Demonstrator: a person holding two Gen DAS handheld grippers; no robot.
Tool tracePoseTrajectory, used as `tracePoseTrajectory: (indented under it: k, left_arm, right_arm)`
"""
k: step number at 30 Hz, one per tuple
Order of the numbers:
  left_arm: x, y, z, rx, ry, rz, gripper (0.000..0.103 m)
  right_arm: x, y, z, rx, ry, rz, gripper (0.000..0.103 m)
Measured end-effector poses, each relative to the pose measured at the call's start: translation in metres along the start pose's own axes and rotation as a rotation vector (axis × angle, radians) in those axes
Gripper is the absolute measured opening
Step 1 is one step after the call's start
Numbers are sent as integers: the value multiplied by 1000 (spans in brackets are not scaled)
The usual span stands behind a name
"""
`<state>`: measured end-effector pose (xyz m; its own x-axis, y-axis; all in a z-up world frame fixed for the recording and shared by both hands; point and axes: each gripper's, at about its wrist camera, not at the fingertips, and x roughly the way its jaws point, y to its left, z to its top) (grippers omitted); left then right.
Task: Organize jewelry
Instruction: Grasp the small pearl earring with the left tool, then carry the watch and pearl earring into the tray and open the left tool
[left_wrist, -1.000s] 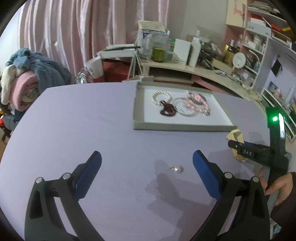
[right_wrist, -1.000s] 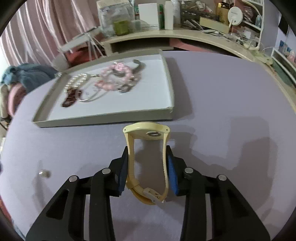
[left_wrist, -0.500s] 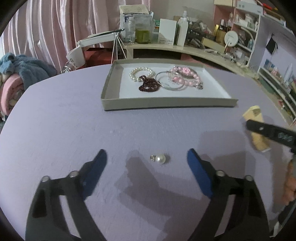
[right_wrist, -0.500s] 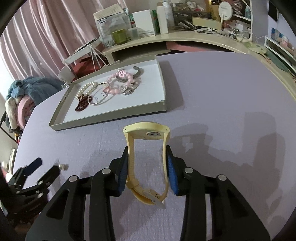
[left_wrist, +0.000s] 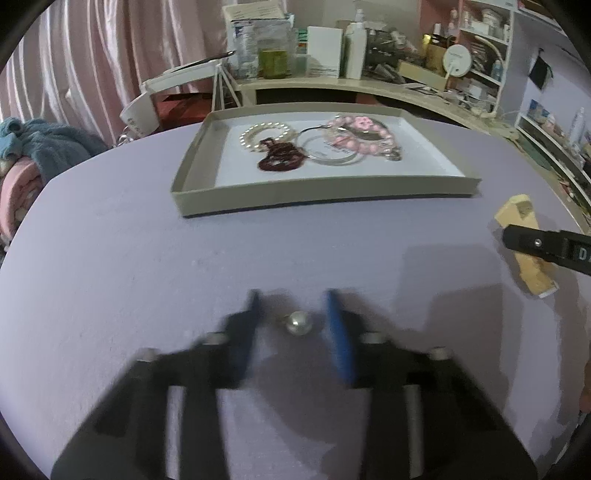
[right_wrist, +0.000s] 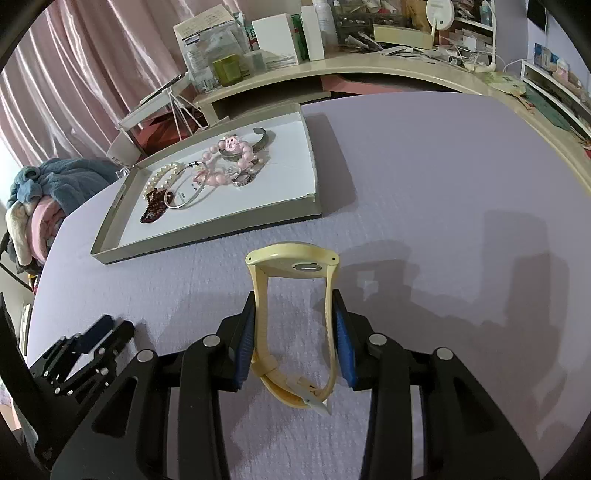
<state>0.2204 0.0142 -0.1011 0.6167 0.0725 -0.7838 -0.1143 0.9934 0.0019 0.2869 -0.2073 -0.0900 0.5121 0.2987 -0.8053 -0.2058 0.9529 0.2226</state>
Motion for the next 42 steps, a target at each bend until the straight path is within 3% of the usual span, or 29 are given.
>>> tracePoseTrajectory:
  k: [7,9,23,30,42]
  left_arm:
    - [-1,5,0,-20,-1,-38,18]
    - [-5,10,0,-31,-6,-43,13]
    - [-19,38,-4,-85,-25,-50,13]
    - [-32,45,-8,-111,-63,-97,13]
    - [-48,57,3,-134,-113,-96,12]
  right_arm:
    - [-3,1,0,3,-7,12,39]
    - [-4,3,1,1,-12,20,39]
    - [-3,15,2,-19,-14,50,39]
    - [-3,14,2,-17,-13,52,39]
    - [-6,21,4,-23,-31,67,39]
